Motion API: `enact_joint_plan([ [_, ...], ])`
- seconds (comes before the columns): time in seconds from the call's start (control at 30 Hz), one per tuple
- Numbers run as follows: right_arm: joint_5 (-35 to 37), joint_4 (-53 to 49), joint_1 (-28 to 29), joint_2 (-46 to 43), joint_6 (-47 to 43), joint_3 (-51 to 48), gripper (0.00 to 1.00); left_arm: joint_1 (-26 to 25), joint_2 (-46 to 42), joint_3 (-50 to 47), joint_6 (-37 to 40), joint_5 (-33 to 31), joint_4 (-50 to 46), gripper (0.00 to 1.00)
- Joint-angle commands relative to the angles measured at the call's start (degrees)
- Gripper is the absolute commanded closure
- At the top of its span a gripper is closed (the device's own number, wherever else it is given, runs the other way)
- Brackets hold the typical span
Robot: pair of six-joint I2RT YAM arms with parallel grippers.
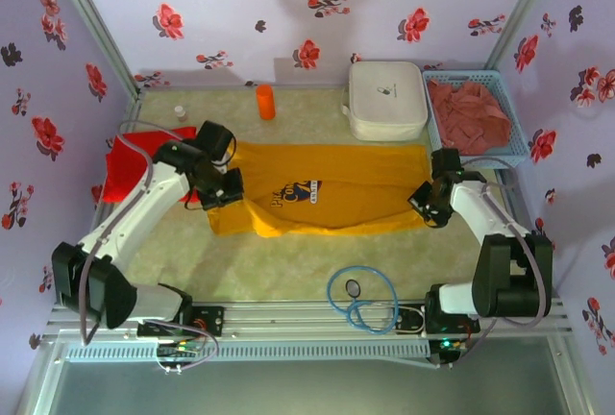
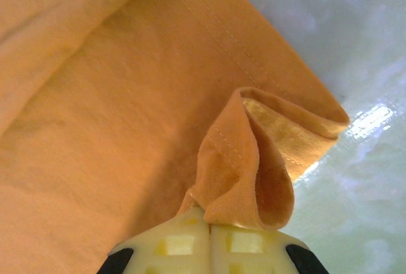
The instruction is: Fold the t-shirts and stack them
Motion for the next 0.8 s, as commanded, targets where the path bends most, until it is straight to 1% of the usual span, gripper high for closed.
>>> enact_joint_plan([
  [0.0, -2.5, -1.0, -1.8, 1.6, -1.5, 1.9, 1.00, 1.8, 2.8, 4.7, 6.1, -1.6, -1.7, 1.00],
  [0.17, -5.8, 1.0, -3.8, 4.3, -1.6, 3.6, 1.00, 4.9, 7.1, 8.5, 8.7, -1.7, -0.5, 1.00],
  [0.27, -7.2, 0.9, -4.6, 6.7, -1.8, 6.1, 1.00, 5.8, 10.0, 11.4, 10.2, -1.8, 0.3, 1.00],
  [0.47, -8.0, 1.3, -4.9, 11.3, -2.0, 11.0, 1.00, 6.2, 16.6, 17.6, 13.2, -2.6, 0.0, 1.00],
  [0.67, -7.9, 2.5, -5.1, 14.8, -1.9, 12.8, 1.00, 7.6, 20.8, 20.9, 14.4, -3.5, 0.1, 1.00],
  [0.77, -7.8, 3.1, -5.2, 16.0, -1.9, 13.2, 0.98, 8.1, 22.2, 22.2, 14.7, -3.6, 0.3, 1.00],
])
